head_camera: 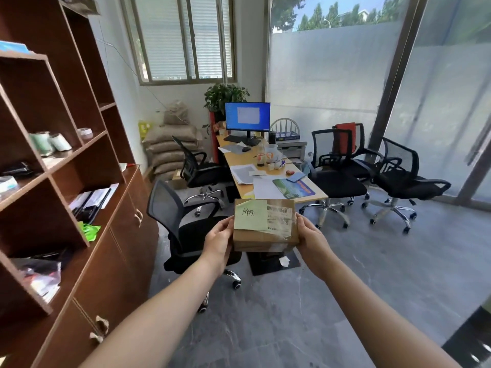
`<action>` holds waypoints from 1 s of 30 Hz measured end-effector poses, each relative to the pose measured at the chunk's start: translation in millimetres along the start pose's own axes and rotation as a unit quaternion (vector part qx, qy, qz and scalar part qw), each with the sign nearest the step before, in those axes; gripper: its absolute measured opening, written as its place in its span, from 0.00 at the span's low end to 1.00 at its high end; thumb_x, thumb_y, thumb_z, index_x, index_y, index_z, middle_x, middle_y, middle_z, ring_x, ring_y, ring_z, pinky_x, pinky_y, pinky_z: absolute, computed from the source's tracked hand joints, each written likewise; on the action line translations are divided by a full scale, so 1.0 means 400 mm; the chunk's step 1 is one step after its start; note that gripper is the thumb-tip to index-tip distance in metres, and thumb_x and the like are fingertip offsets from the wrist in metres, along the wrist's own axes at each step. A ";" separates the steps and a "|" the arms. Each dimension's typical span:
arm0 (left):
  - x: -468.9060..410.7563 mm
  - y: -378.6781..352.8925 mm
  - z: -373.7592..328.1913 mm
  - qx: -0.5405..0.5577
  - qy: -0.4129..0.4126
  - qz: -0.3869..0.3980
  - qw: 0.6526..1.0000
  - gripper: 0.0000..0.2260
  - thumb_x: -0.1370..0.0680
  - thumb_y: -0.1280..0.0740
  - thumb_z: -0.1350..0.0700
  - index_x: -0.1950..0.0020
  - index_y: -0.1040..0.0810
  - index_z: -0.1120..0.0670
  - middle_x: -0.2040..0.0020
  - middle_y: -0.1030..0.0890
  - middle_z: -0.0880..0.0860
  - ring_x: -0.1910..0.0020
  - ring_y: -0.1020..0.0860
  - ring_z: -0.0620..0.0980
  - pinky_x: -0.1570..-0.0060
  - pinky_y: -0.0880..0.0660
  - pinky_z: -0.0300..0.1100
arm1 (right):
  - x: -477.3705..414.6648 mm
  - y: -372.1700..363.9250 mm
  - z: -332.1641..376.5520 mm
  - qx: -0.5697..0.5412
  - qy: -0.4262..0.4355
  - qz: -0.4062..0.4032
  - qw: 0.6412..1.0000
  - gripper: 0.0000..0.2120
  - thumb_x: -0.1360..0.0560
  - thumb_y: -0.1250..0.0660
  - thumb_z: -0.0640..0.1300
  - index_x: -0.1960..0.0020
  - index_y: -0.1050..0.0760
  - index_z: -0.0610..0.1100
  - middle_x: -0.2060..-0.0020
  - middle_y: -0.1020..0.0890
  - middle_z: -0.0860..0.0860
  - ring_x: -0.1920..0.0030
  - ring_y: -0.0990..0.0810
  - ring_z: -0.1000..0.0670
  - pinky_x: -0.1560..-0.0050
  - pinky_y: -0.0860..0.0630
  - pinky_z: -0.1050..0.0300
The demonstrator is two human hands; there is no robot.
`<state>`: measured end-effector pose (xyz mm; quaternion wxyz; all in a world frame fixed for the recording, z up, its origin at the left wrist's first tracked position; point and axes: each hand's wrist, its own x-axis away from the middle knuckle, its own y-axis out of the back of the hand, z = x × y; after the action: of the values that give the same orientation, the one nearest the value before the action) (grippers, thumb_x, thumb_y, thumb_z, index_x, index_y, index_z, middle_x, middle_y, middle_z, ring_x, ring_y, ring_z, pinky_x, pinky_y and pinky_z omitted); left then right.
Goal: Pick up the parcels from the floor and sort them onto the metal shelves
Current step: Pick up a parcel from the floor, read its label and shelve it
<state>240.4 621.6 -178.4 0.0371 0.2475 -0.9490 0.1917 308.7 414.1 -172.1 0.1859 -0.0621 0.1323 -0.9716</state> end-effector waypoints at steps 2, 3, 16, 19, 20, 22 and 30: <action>-0.029 -0.036 0.001 0.007 -0.001 0.011 1.000 0.10 0.17 0.36 0.58 0.38 0.21 0.58 0.46 0.15 0.57 0.51 0.18 0.54 0.55 0.23 0.46 | -0.025 0.024 0.013 0.000 0.003 -0.002 1.000 0.18 0.15 0.47 0.47 0.30 0.28 0.46 0.41 0.17 0.45 0.45 0.17 0.48 0.59 0.19 0.58; -0.039 -0.053 0.004 0.010 0.002 0.019 1.000 0.10 0.17 0.36 0.58 0.38 0.21 0.58 0.46 0.15 0.57 0.51 0.18 0.53 0.56 0.23 0.45 | -0.034 0.035 0.016 -0.003 0.005 -0.005 1.000 0.17 0.15 0.47 0.47 0.30 0.28 0.45 0.41 0.17 0.45 0.46 0.17 0.49 0.60 0.19 0.60; -0.129 -0.296 0.102 -0.013 0.065 0.132 0.989 0.12 0.16 0.38 0.54 0.37 0.19 0.56 0.46 0.14 0.56 0.48 0.17 0.55 0.57 0.20 0.45 | 0.000 0.234 0.037 0.005 0.030 -0.153 0.988 0.16 0.14 0.49 0.47 0.29 0.33 0.47 0.38 0.19 0.46 0.41 0.19 0.48 0.50 0.22 0.56; -0.141 -0.369 0.125 -0.027 0.082 0.174 0.981 0.10 0.16 0.38 0.55 0.41 0.18 0.54 0.45 0.14 0.57 0.45 0.18 0.57 0.47 0.20 0.50 | 0.034 0.280 0.058 0.009 0.044 -0.202 0.978 0.17 0.15 0.48 0.47 0.28 0.34 0.47 0.38 0.19 0.46 0.40 0.20 0.48 0.47 0.22 0.56; -0.141 -0.394 0.130 -0.033 0.087 0.195 0.976 0.10 0.16 0.38 0.56 0.44 0.17 0.53 0.46 0.14 0.57 0.46 0.17 0.57 0.47 0.20 0.50 | 0.049 0.295 0.064 0.009 0.047 -0.219 0.975 0.17 0.15 0.48 0.47 0.27 0.34 0.47 0.37 0.20 0.45 0.39 0.21 0.47 0.46 0.23 0.56; -0.140 -0.439 0.144 -0.042 0.089 0.233 0.967 0.10 0.16 0.38 0.58 0.45 0.17 0.53 0.48 0.14 0.56 0.48 0.17 0.54 0.52 0.20 0.45 | 0.084 0.319 0.077 0.013 0.049 -0.252 0.966 0.17 0.15 0.48 0.48 0.27 0.34 0.49 0.35 0.21 0.45 0.36 0.22 0.47 0.48 0.23 0.58; -0.147 -0.539 0.243 -0.106 0.127 0.368 0.915 0.10 0.17 0.37 0.60 0.39 0.19 0.57 0.48 0.14 0.55 0.52 0.18 0.51 0.49 0.22 0.42 | 0.208 0.371 0.052 0.004 0.046 -0.388 0.921 0.14 0.15 0.46 0.49 0.30 0.33 0.54 0.34 0.22 0.51 0.34 0.24 0.52 0.45 0.25 0.59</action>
<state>398.7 437.9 -203.5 0.1102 -0.1508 -0.9750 0.1202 286.7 244.7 -187.8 -0.2111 -0.0634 0.1023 -0.9700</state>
